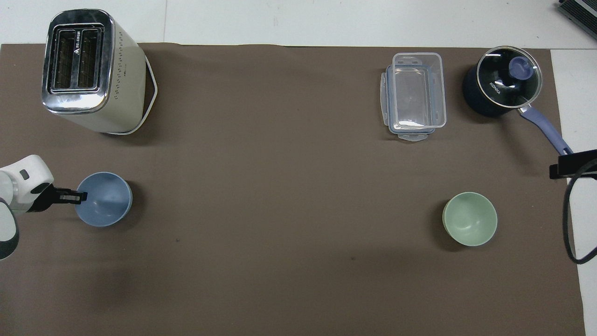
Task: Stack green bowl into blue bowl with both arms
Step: 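Reach the left gripper to the blue bowl rim and grasp it, then slide the blue bowl to mid-table while the right gripper reaches the green bowl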
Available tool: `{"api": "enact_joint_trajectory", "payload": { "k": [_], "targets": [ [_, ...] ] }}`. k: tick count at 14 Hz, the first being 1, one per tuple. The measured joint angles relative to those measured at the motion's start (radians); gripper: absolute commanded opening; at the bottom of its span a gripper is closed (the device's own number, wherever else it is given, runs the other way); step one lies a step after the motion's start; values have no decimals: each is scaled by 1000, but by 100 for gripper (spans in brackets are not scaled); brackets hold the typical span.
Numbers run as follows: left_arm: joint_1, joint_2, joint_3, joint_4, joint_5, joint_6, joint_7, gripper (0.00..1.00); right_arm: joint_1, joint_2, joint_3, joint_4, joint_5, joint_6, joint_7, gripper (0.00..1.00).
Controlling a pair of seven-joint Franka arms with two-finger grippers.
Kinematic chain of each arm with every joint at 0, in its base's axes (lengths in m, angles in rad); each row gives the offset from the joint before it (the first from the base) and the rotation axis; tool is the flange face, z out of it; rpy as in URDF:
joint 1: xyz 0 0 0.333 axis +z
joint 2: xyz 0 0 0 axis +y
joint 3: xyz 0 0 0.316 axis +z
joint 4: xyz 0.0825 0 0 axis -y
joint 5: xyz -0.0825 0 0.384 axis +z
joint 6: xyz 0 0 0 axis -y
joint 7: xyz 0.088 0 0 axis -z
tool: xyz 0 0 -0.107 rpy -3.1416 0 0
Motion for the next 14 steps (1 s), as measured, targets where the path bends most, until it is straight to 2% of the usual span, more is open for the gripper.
{"api": "enact_joint_trajectory", "payload": {
  "k": [7, 12, 14],
  "targets": [
    [-8, -40, -8, 17, 0, -6, -8, 0, 0, 0, 0, 0, 0, 0, 0, 100],
    [-158, -126, -15, 90, -1, -162, -219, 0, -1, 0, -2, 0, 0, -5, -7, 100],
    [-224, -142, -17, 95, -1, -177, -306, 0, -3, 0, -9, -6, 0, -5, -32, 100]
  ]
}}
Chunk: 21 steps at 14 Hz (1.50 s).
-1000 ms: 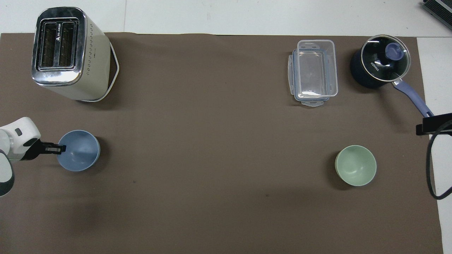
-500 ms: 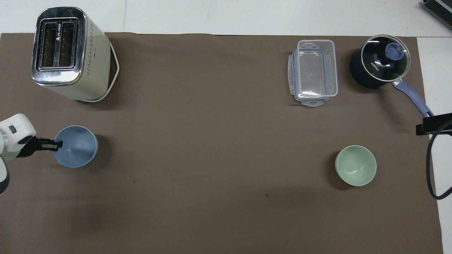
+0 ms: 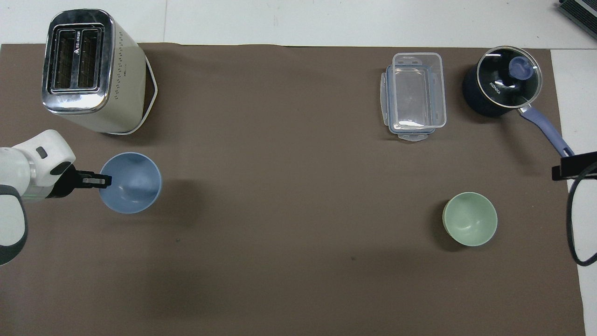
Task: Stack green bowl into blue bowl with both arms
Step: 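Slide the blue bowl to mid-table while the right gripper reaches the green bowl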
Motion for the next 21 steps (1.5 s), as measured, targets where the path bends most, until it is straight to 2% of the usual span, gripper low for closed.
{"api": "enact_joint_trajectory", "payload": {
  "k": [5, 8, 11, 14, 17, 19, 21],
  "targets": [
    [-233, 7, -3, 0, -1, 56, -309, 0, 0, 1, -1, -92, 0, 74, -16, 100],
    [-403, 59, -5, -1, -1, 181, -518, 0, -2, 2, -2, -175, 0, 153, -75, 100],
    [-530, 124, -6, 0, -1, 248, -609, 0, -17, 19, -4, -301, 0, 288, -155, 100],
    [-597, 198, -6, 0, -1, 333, -652, 0, -46, 38, -5, -388, 0, 363, -229, 100],
    [-606, 240, -7, 3, -1, 346, -655, 0, -112, 59, -6, -489, 0, 448, -353, 100],
    [-618, 248, -8, 3, -4, 346, -655, 7, -138, 72, -7, -575, 0, 530, -395, 100],
    [-625, 248, -9, 3, -6, 336, -655, 30, -139, 82, -5, -636, 0, 574, -398, 100]
  ]
}}
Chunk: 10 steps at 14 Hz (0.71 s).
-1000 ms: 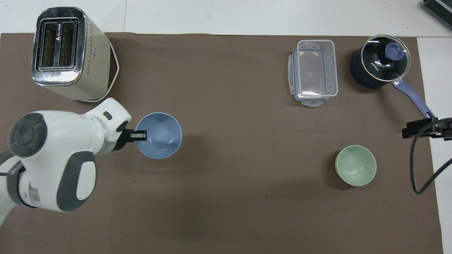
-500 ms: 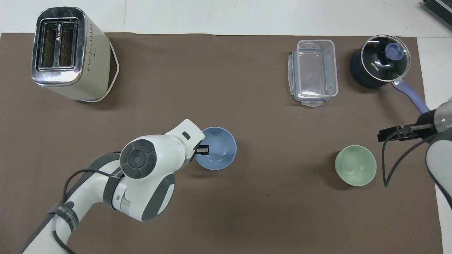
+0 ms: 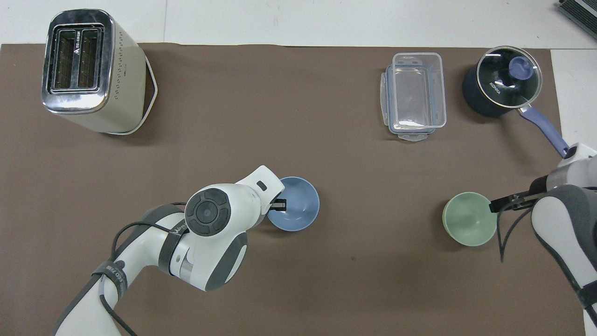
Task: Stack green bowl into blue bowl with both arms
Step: 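Slide the blue bowl to mid-table while the right gripper reaches the green bowl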
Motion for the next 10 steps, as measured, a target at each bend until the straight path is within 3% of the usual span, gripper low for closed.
{"api": "enact_joint_trajectory", "payload": {
  "k": [2, 3, 6, 7, 10],
  "targets": [
    [0, 0, -1, 0, -7, -12, 0, 82, 0, 1, 2, -28, 0, 24, 0, 100],
    [-1, 0, -2, 0, -15, -20, 0, 100, -3, 5, 1, -40, 0, 45, -1, 100],
    [-1, -1, -4, 10, -24, -40, 0, 100, -18, 26, 0, -90, 0, 116, -10, 100],
    [-1, -2, -2, 21, -25, -44, 0, 100, -19, 31, 0, -98, 0, 122, -10, 89],
    [8, -19, 20, 71, -24, -97, 2, 100, -18, 35, 0, -103, 0, 123, -10, 7]
  ]
}}
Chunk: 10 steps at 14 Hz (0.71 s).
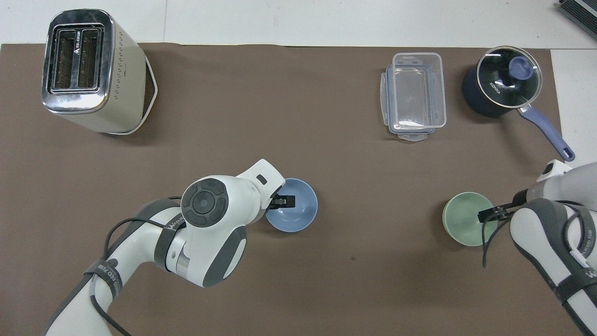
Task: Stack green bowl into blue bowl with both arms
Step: 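Slide the blue bowl to mid-table while the right gripper reaches the green bowl, then open the left gripper and withdraw while the right gripper grasps the green bowl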
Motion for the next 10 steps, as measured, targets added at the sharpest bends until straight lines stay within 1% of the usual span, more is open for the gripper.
{"api": "enact_joint_trajectory", "payload": {
  "k": [1, 2, 4, 7, 8, 10],
  "targets": [
    [15, -12, 5, 12, 5, -13, 6, 100, 0, 0, 0, 0, 0, 0, 0, 0],
    [38, -31, 8, 22, 17, -35, 17, 100, 0, 0, 0, 0, 0, 0, 0, 0],
    [100, -82, 10, 50, 42, -123, 67, 100, 0, 0, 0, 0, 0, 0, 0, 0],
    [210, -149, 14, 147, 47, -343, 194, 100, 2, -1, 1, 2, 2, -3, 0, 0],
    [247, -160, 15, 189, 53, -417, 236, 100, 2, -2, 2, 3, 2, -3, 0, 0],
    [317, -168, 16, 263, 65, -525, 311, 100, 1, -2, 1, 18, 2, -10, 0, 0]
  ]
}}
